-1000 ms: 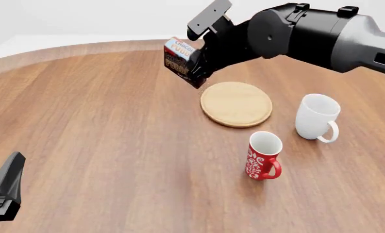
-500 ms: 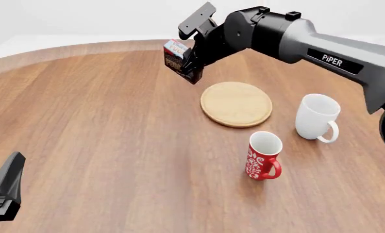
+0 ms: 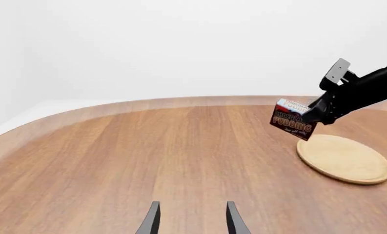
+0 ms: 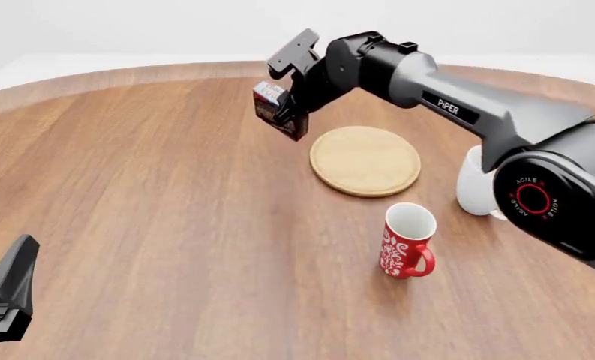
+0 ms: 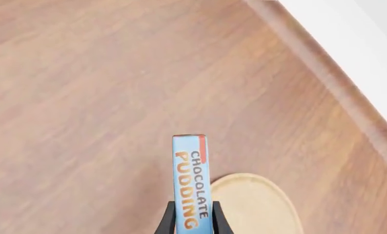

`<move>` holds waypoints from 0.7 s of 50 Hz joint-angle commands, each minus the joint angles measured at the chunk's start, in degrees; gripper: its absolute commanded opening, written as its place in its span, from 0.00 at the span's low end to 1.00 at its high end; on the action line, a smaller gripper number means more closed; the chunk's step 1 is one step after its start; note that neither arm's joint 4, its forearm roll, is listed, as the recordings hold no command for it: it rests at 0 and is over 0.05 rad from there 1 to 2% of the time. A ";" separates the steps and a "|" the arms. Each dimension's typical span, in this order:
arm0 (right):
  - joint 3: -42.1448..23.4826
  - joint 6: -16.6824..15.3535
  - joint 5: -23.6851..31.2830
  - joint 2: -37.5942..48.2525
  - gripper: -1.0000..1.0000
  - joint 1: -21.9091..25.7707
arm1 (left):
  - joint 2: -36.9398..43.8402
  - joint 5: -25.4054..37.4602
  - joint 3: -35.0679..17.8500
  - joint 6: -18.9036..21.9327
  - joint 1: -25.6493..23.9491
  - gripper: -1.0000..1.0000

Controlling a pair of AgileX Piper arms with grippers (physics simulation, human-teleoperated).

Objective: Put the chocolate pudding to the left of the plate.

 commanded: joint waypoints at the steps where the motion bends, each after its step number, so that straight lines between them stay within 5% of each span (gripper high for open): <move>1: -2.78 0.68 1.04 3.75 0.00 -0.38 | 0.00 0.00 0.00 0.00 0.00 1.00; 35: -3.10 1.43 1.48 6.23 0.00 0.26 | 0.00 0.00 0.00 0.00 0.00 1.00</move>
